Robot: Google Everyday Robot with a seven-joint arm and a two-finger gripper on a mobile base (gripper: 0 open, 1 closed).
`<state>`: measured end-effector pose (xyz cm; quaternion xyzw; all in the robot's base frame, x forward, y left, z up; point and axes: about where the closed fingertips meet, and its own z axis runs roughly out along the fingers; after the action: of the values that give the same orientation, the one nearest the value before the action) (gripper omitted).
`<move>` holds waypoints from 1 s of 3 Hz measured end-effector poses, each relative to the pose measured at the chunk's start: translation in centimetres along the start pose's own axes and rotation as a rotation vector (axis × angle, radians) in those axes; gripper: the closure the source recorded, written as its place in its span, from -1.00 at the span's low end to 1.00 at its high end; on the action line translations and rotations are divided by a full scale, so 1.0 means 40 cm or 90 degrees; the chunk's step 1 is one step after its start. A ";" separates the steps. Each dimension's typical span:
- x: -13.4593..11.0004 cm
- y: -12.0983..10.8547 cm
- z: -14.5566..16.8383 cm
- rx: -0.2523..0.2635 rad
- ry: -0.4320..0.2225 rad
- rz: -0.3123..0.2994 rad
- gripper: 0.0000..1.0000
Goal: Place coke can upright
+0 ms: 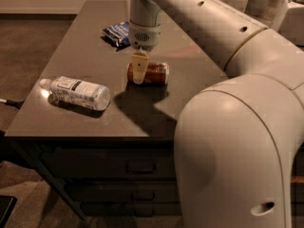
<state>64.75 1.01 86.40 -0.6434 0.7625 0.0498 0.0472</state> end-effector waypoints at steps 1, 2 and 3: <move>0.000 0.006 -0.051 -0.020 -0.090 -0.004 0.36; 0.009 -0.005 -0.120 -0.031 -0.180 0.007 0.81; -0.004 -0.029 -0.225 -0.023 -0.284 0.014 1.00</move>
Offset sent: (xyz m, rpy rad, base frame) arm 0.0015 -0.0387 0.1185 0.4810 0.0255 -0.0197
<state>65.87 -0.25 95.31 -0.6091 0.7388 0.2050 0.2029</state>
